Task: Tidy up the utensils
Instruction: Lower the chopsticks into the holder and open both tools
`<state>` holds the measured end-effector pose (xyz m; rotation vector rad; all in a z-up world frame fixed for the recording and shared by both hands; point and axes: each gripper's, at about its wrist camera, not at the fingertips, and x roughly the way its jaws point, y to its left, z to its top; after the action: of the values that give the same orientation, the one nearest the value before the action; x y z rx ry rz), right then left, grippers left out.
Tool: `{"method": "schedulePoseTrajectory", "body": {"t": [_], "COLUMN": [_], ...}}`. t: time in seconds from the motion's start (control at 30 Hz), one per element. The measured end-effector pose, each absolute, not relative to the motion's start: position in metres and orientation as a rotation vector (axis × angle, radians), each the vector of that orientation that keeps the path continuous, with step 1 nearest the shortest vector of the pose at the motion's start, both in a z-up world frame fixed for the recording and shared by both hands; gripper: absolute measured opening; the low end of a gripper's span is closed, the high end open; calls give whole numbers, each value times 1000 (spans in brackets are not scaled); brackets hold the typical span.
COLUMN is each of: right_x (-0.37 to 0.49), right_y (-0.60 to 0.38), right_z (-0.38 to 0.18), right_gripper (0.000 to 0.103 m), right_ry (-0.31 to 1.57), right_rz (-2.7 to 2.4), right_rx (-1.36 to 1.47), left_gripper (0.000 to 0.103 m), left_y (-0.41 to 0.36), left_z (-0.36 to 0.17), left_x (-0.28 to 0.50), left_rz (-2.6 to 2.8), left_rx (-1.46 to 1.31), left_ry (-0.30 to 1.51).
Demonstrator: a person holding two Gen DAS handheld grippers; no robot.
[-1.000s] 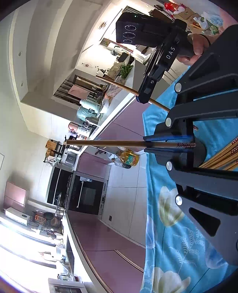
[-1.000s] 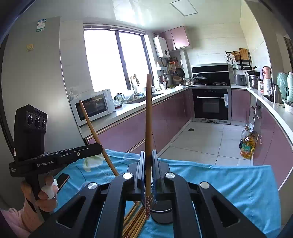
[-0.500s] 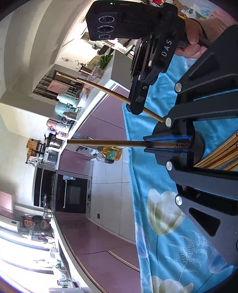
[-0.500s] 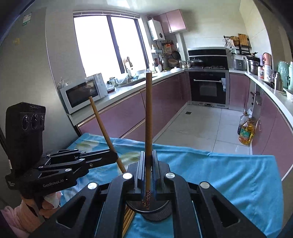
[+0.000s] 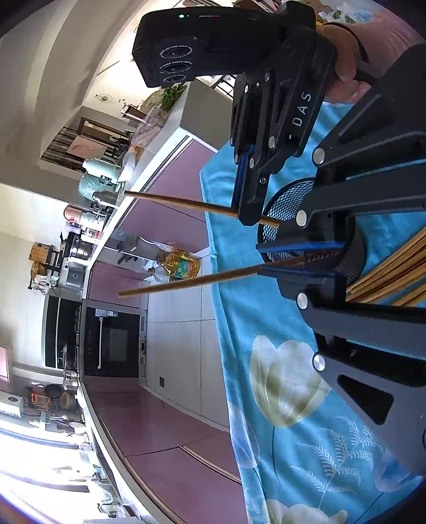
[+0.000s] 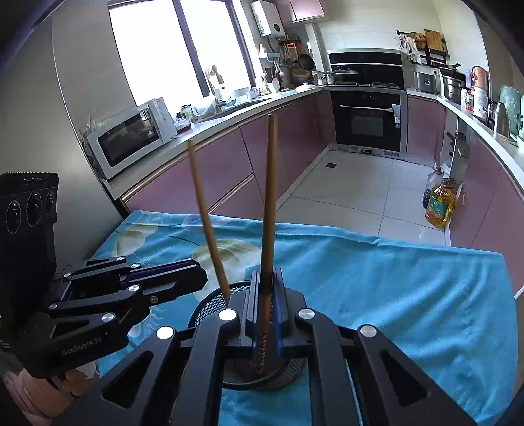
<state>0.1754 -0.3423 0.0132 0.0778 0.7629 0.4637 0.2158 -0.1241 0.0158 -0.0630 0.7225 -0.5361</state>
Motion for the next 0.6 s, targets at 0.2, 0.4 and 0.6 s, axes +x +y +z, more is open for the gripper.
{"method": "schedulePoseTrajectory", "body": {"t": [0.2, 0.4, 0.6], "right_x": [171, 147, 103], "right_y": [-344, -352, -353], "right_z": [15, 24, 28], "right_gripper": [21, 33, 46], "right_ry": [730, 668, 620], "right_rz": [445, 443, 505], "right_rx": [98, 112, 76], "left_gripper": [14, 36, 49], "left_y": [-116, -92, -71], "left_z": [12, 22, 10], "left_x": [211, 186, 155], "left_rz": [-519, -475, -440], "left_rx": [-71, -93, -54], "left_ry": [698, 621, 614]}}
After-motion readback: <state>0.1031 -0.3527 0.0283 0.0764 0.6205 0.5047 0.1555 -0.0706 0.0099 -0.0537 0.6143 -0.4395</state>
